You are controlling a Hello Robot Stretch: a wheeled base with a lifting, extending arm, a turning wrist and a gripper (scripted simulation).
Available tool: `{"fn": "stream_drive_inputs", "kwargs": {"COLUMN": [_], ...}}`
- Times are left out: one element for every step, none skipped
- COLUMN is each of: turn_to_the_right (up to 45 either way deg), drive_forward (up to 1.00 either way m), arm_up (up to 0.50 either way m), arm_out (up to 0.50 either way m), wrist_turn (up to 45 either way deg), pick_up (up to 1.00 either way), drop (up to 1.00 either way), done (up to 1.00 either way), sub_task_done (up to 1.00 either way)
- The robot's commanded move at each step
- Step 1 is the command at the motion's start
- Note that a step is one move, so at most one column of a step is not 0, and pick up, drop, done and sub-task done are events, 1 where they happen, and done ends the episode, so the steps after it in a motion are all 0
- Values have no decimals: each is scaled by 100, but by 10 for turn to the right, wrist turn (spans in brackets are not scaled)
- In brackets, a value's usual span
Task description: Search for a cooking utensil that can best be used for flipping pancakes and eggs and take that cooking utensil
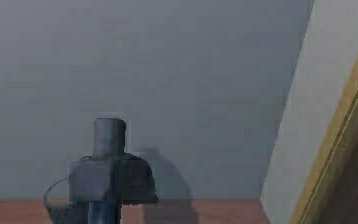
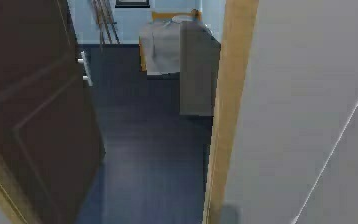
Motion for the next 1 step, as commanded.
{"fn": "stream_drive_inputs", "kwargs": {"turn_to_the_right": [450], "drive_forward": [0], "arm_up": [0], "arm_out": [0], "wrist_turn": [0], "pick_up": [0], "drop": [0], "done": [0], "sub_task_done": [0]}}
